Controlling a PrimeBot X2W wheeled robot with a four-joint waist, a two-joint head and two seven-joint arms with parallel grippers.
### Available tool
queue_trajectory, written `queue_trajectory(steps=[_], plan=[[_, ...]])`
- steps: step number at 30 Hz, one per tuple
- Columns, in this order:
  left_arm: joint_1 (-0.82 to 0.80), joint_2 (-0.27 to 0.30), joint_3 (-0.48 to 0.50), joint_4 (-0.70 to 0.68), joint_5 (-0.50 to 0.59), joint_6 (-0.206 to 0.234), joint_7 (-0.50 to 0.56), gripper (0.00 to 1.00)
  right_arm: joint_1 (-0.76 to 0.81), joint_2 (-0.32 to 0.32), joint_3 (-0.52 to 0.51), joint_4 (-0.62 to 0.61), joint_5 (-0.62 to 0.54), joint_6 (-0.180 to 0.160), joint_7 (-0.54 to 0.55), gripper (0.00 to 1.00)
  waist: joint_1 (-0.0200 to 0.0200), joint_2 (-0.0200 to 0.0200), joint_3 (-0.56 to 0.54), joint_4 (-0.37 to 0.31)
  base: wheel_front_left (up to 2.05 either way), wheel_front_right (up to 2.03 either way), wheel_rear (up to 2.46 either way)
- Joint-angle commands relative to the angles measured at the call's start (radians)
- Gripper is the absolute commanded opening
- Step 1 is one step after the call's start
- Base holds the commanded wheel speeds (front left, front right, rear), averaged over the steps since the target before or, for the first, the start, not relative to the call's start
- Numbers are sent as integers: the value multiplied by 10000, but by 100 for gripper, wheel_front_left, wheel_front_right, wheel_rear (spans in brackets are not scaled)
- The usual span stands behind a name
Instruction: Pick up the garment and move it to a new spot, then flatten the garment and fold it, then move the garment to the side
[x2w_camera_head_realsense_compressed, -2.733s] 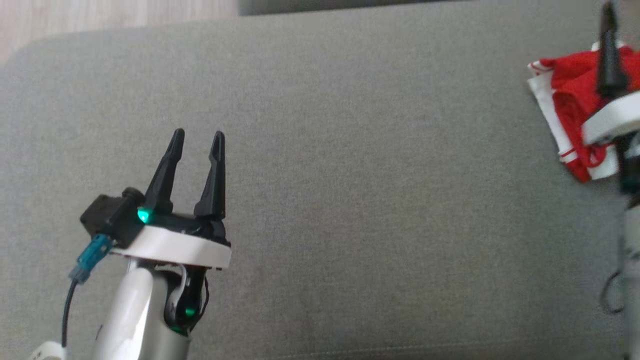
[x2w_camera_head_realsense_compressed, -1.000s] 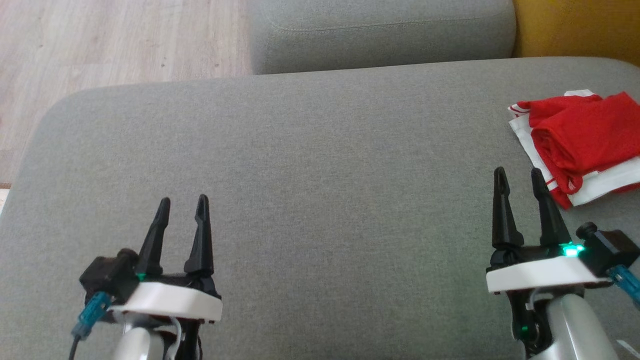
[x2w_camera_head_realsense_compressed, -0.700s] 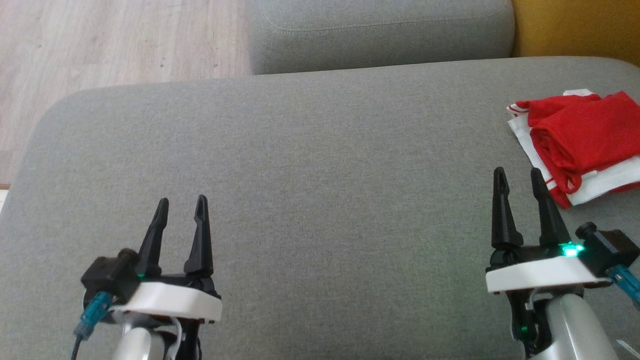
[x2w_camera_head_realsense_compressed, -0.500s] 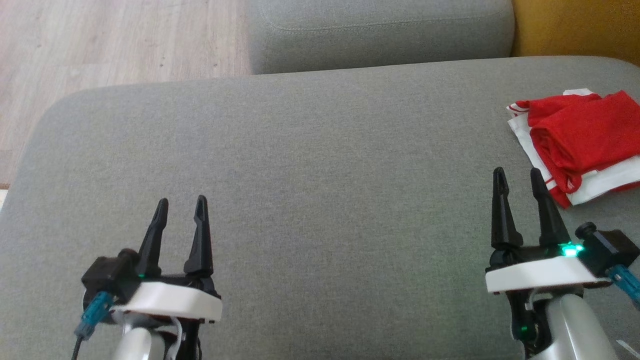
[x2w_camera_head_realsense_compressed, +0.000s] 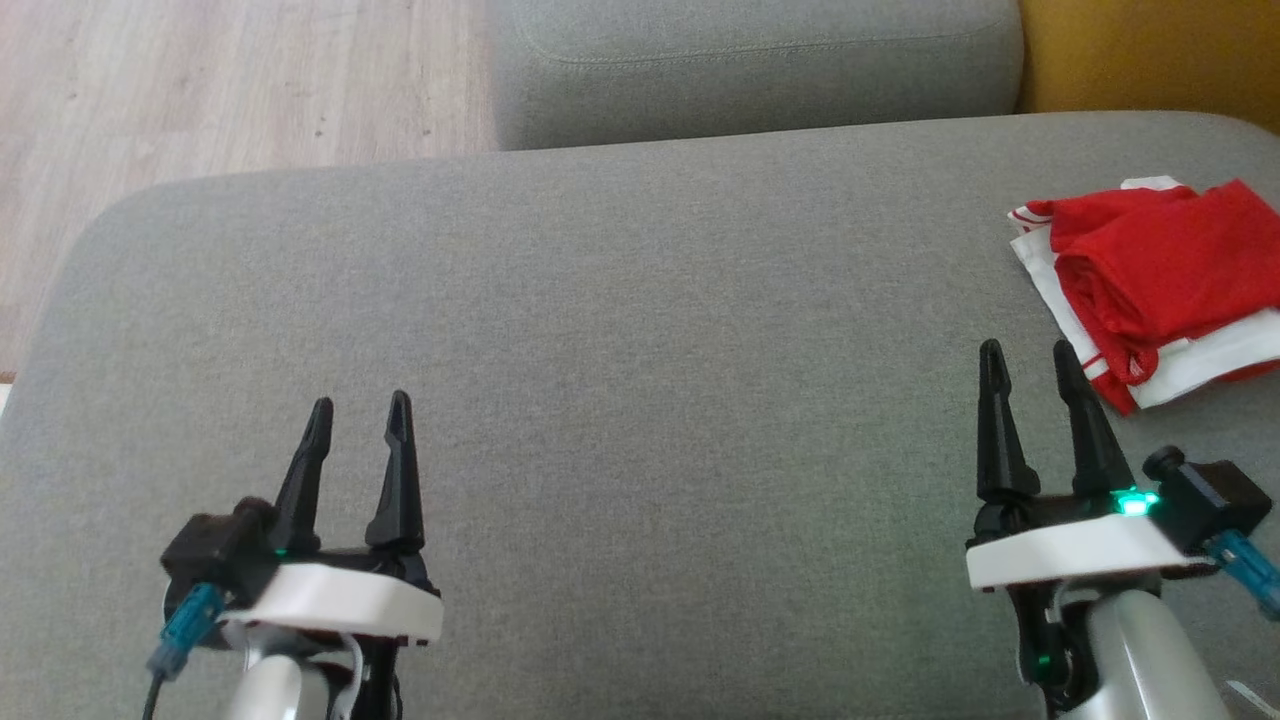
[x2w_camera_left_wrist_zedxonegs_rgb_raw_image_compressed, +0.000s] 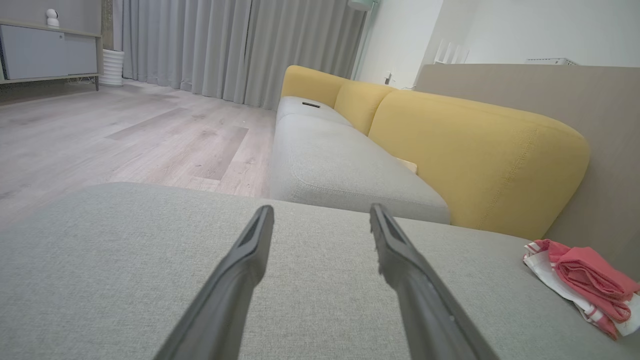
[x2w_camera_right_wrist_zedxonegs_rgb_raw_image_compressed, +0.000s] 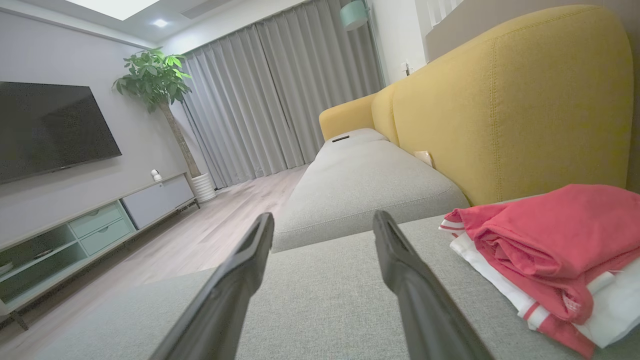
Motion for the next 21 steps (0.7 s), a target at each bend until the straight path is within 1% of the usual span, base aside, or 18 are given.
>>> queue_trajectory(steps=[1, 8, 10, 15, 18, 19, 21], plan=[[-332, 66, 354, -303, -47, 2, -53, 100, -201, -14, 286, -328, 39, -9, -110, 100, 0, 0, -11, -17, 0, 0, 0], [-312, 66, 373, -253, -141, -62, -53, 100, -195, -14, 174, -150, -377, -9, -110, 100, 0, 0, -37, -86, 0, 0, 0], [-318, 66, 387, -265, -171, -57, -53, 100, -207, -14, 106, -20, -809, -9, -110, 100, 0, 0, -36, -100, 0, 0, 0], [-319, 66, 400, -250, -204, -7, -53, 100, -254, -14, 75, 320, -1420, -9, -110, 100, 0, 0, -29, -120, 0, 0, 0], [-322, 66, 406, -233, -213, 12, -53, 100, -287, -14, 61, 400, -1462, -9, -110, 100, 0, 0, -25, -134, 0, 0, 0], [4, -2, 19, 52, -133, -10, 0, 0, -2, 2, -125, 706, -1430, 0, 0, 0, 0, 0, -24, -137, 0, 0, 0], [71, -19, -15, 370, -132, -12, 12, 0, 57, 8, -102, 1009, -1429, 0, 13, 0, 0, 0, -24, -138, 0, 0, 0]])
